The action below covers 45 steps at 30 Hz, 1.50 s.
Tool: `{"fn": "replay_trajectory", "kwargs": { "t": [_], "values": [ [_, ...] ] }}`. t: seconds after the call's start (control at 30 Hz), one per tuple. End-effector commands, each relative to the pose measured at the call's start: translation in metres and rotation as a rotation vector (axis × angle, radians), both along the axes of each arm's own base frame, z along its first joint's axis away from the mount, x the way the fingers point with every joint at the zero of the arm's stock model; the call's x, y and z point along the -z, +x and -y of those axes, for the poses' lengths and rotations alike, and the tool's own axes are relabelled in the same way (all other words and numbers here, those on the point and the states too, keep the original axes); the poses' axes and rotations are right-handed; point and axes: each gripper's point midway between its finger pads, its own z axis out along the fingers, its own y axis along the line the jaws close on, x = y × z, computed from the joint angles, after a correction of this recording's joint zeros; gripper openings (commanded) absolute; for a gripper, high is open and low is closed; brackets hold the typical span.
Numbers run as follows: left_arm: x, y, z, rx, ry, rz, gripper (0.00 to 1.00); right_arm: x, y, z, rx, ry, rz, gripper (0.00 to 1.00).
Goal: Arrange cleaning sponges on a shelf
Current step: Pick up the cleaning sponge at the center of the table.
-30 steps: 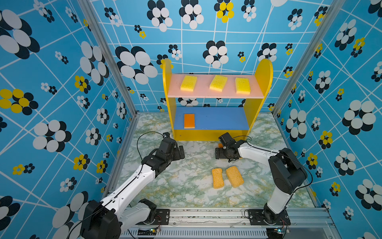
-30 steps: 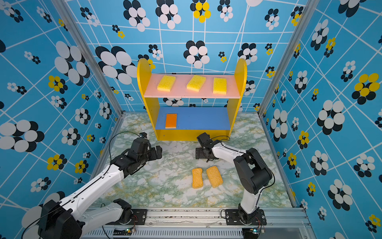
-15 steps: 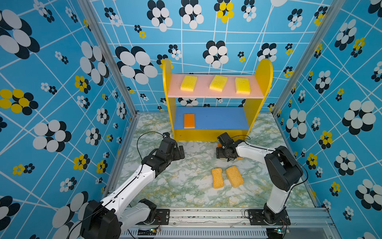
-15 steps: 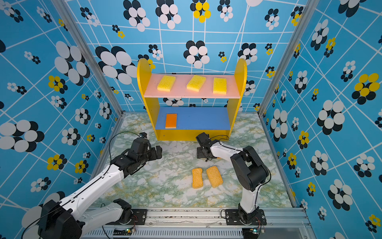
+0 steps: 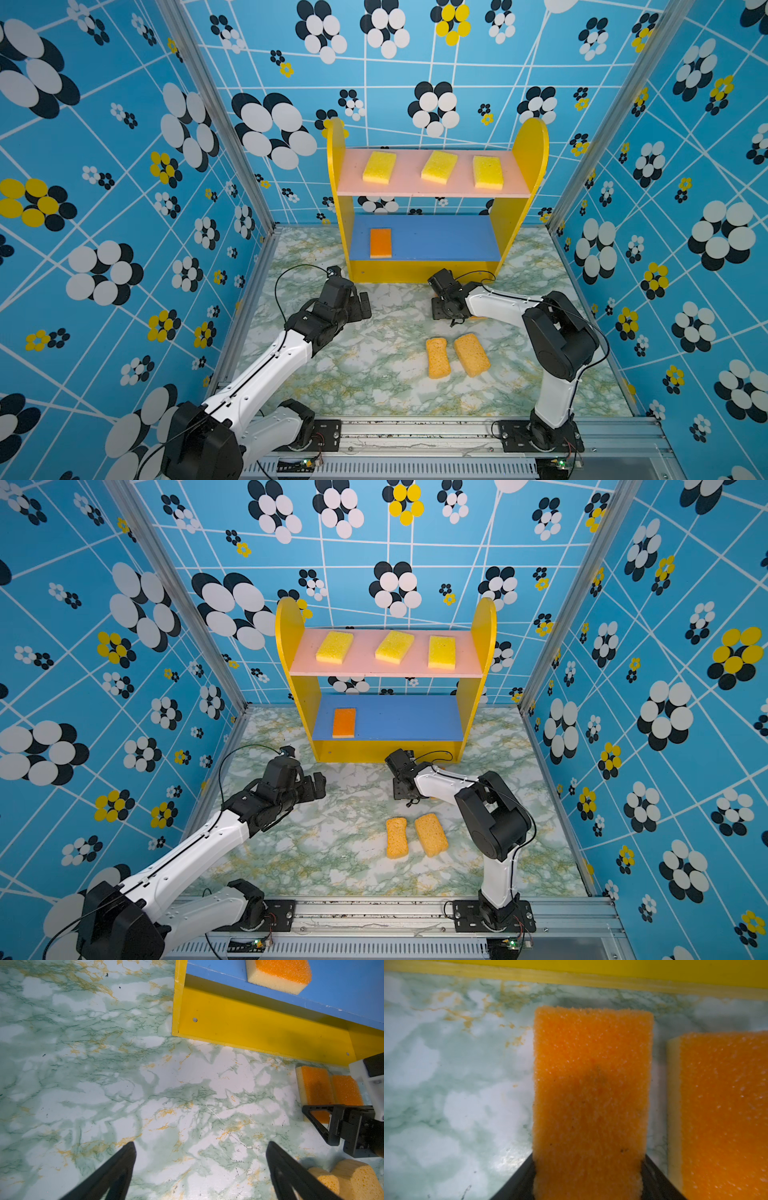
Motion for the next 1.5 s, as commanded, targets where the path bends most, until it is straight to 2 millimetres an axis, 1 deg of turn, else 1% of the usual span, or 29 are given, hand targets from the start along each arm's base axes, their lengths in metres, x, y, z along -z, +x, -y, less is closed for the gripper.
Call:
{"fn": "replay_trajectory", "kwargs": {
  "t": [0.0, 0.27, 0.53, 0.77, 0.97, 1.23, 1.47],
  "values": [
    [-0.009, 0.002, -0.003, -0.019, -0.003, 0.011, 0.99, 0.004, -0.005, 0.008, 0.012, -0.041, -0.017, 0.62],
    [-0.009, 0.003, -0.002, -0.018, -0.008, 0.011, 0.99, -0.012, -0.003, 0.002, 0.012, 0.014, 0.019, 0.56],
    [-0.009, 0.002, -0.002, -0.017, -0.008, 0.009, 0.99, -0.038, 0.001, -0.006, 0.003, 0.084, 0.062, 0.54],
    [-0.009, 0.003, -0.002, -0.015, -0.013, 0.011, 0.99, -0.052, 0.000, -0.008, -0.009, 0.107, 0.076, 0.54],
    [-0.010, 0.003, 0.000, -0.011, -0.016, 0.014, 0.99, -0.075, -0.004, -0.009, -0.027, 0.142, 0.104, 0.54],
    [-0.008, 0.003, 0.001, -0.010, -0.021, 0.010, 0.99, -0.116, -0.009, -0.011, -0.061, 0.194, 0.159, 0.54],
    [-0.008, 0.002, 0.000, -0.014, -0.021, 0.012, 0.99, -0.142, -0.013, -0.014, -0.095, 0.223, 0.169, 0.54]
  ]
}}
